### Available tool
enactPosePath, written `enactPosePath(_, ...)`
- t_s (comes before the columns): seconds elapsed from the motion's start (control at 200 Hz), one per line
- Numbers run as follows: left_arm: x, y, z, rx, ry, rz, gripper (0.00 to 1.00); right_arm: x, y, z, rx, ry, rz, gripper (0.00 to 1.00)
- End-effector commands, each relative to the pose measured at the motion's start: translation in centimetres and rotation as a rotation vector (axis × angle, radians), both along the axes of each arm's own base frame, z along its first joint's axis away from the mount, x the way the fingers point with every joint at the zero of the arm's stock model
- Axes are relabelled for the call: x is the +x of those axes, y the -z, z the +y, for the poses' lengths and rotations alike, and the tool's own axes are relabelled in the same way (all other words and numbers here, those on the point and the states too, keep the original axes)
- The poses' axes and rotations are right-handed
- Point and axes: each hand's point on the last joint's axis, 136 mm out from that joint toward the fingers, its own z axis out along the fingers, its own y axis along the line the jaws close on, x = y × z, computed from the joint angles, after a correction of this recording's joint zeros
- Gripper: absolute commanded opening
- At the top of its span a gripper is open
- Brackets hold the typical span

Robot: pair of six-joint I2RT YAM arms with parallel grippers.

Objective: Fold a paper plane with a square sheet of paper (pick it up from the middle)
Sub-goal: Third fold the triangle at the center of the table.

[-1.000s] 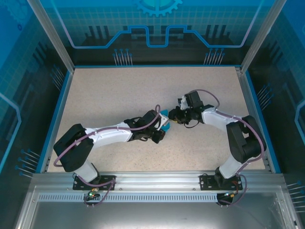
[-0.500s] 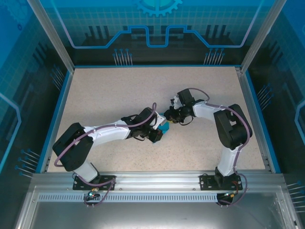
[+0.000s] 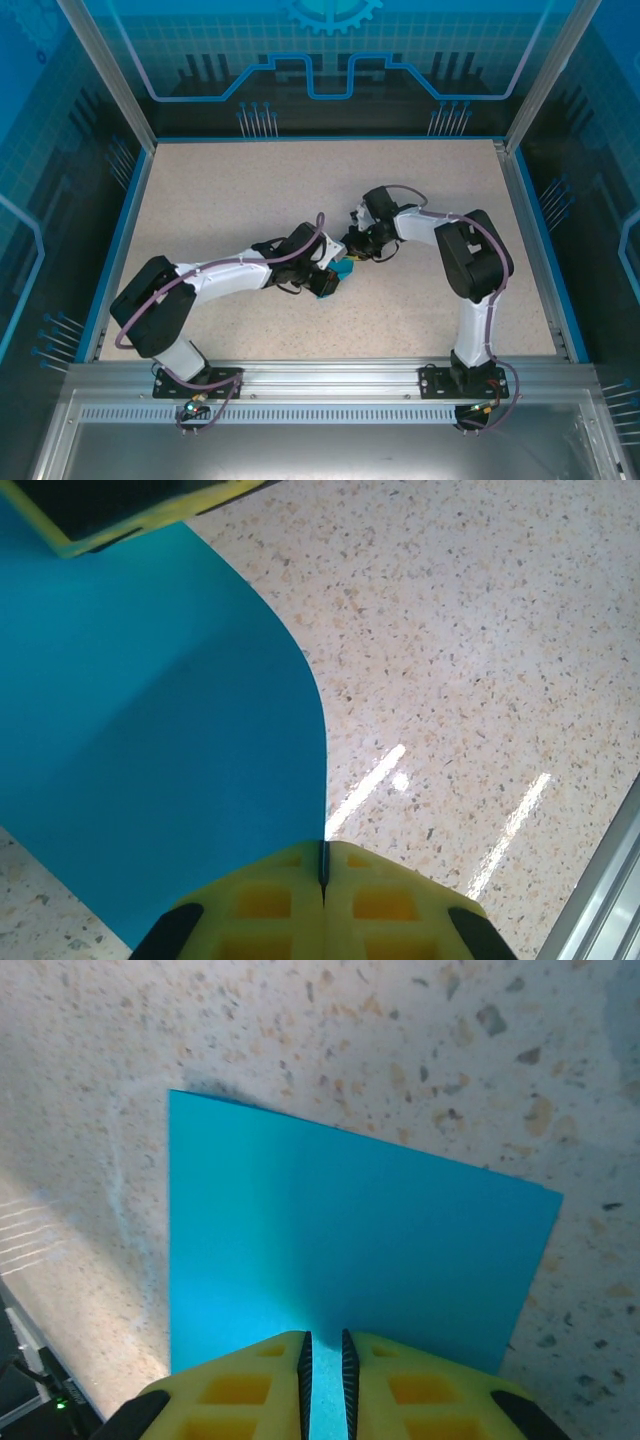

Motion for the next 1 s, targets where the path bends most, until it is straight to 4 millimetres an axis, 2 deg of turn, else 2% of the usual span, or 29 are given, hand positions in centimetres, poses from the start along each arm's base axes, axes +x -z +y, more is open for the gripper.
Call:
enactPosePath(0.0,-0.1,0.8,0.5,0.002,0.011,0.055,0.03,-0.9,0.7,0.2,-0.064,-0.058,0.014,0.19)
enactPosePath(0.26,0.4,2.7,1.0,0.015,-0.022,0.144,0.05,-1.6,1.6,0.1,-0.124,-0.098,0.013,0.19)
enactPosePath(0.505,1.8,2.8,1.9,0.003,-0.073,0.146,0.06,-1.8,1.7,-0.1,-0.132,-0.096,0.010,0.19)
enactPosePath(0.995,2.6,4.5,3.2,0.056,-0.120,0.172,0.08,-2.0,1.9,-0.2,-0.137,-0.094,0.013,0.19)
